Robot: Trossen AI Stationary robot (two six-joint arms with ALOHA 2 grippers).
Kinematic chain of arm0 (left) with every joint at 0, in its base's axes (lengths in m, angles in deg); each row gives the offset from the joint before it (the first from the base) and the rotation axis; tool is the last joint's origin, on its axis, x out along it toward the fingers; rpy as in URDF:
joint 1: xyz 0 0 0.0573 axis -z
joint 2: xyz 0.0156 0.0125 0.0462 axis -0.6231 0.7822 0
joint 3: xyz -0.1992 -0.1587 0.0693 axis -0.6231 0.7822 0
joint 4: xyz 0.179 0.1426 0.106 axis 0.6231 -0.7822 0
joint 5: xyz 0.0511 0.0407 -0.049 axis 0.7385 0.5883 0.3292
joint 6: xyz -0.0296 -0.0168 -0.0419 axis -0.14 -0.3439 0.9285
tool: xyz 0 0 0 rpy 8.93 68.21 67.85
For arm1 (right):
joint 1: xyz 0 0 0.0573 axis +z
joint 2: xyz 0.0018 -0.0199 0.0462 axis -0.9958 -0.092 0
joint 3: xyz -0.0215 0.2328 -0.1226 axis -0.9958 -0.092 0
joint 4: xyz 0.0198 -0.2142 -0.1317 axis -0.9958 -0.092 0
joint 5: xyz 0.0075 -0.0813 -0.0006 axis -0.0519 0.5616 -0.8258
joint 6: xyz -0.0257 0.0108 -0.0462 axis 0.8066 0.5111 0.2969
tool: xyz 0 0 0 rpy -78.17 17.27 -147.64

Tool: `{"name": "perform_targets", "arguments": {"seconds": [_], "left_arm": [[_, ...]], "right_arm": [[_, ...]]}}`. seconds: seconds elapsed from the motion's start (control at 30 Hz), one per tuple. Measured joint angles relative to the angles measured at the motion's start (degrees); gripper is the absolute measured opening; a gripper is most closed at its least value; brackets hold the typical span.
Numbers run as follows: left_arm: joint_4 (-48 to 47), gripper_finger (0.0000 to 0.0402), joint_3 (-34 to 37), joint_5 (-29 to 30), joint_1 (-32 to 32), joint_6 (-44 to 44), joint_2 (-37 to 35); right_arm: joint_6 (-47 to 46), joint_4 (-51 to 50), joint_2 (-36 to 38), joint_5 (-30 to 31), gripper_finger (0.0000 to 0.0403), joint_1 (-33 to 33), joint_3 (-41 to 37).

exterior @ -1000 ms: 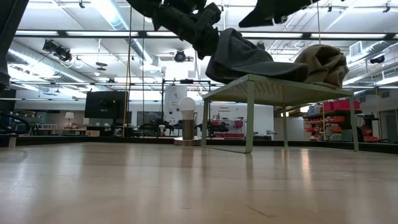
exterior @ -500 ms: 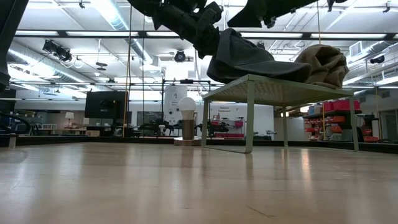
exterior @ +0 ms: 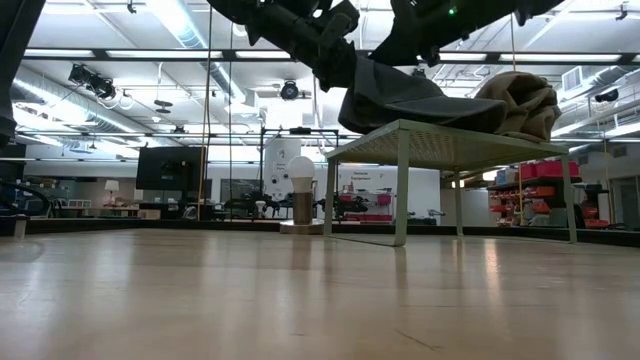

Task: Stack caps on shelf
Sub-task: Stack the black cap on the black cap on the shelf

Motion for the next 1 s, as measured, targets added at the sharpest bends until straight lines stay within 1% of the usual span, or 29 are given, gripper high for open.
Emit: {"name": "perform_targets", "arguments": {"seconds": [0.13,0.27,0.37,0.53,0.67,0.77,0.87,1.0], "left_arm": [[-0.16,0.0014,0.00,-0.13,0.00,0.45,0.00],[-1.12,0.0015,0.00,-0.21,0.03,0.87,-0.48],[-2.96,0.0016,0.00,0.05,-0.09,0.76,-2.16],[-6.35,0.0021,0.00,5.27,-0.11,2.41,-4.56],[-8.97,0.0053,-0.07,7.43,-0.13,2.56,-5.66],[-9.81,0.0088,-0.05,7.50,-0.11,3.58,-6.57],[-10.73,0.0117,-0.04,7.50,-0.10,2.75,-8.58],[-10.49,0.0137,-0.04,8.22,0.39,1.94,-12.30]], "right_arm": [[-0.76,-0.02,0.00,-2.63,0.0029,-0.36,0.00],[-0.68,-0.35,0.24,-3.00,0.0029,0.05,0.00],[-0.75,-1.06,0.28,-3.06,0.0029,0.14,0.00],[-2.09,-3.16,0.31,-3.01,0.0029,0.12,0.02],[-2.43,-3.32,0.31,-3.08,0.0029,0.14,0.02],[-2.43,-3.30,0.31,-3.15,0.0029,0.14,0.02],[-2.43,-3.30,0.50,-3.42,0.0029,0.29,0.00],[-2.18,-3.40,2.50,-4.06,0.0029,1.52,-0.02]]}}
